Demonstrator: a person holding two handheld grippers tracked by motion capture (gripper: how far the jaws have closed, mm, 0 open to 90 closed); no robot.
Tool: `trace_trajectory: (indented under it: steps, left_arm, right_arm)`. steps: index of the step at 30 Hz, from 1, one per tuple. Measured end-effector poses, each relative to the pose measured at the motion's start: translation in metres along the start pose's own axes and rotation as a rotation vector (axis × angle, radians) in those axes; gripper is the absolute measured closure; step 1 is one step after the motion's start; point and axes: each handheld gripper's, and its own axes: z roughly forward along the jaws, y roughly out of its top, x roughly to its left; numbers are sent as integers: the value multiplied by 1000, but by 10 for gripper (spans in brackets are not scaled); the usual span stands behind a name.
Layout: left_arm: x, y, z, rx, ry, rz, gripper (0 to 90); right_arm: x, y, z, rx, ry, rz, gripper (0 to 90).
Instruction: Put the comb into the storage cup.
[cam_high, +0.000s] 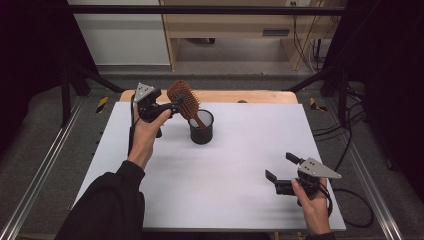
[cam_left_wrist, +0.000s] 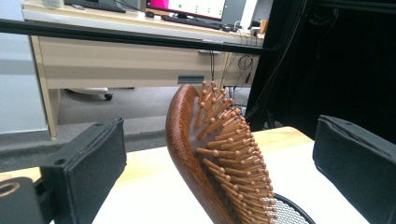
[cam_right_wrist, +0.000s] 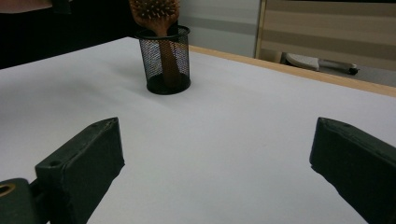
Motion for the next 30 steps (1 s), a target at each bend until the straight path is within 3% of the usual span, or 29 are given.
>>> trace_trajectory:
  steps: [15,30]
  left_arm:
    - [-8,1,-17,-17,-9,28,18]
    - [-11,1,-22,-28,-16,34,15]
  right_arm:
    - [0,0,0,-1,0,4,29]
    - [0,0,-1,-2,0,7,29]
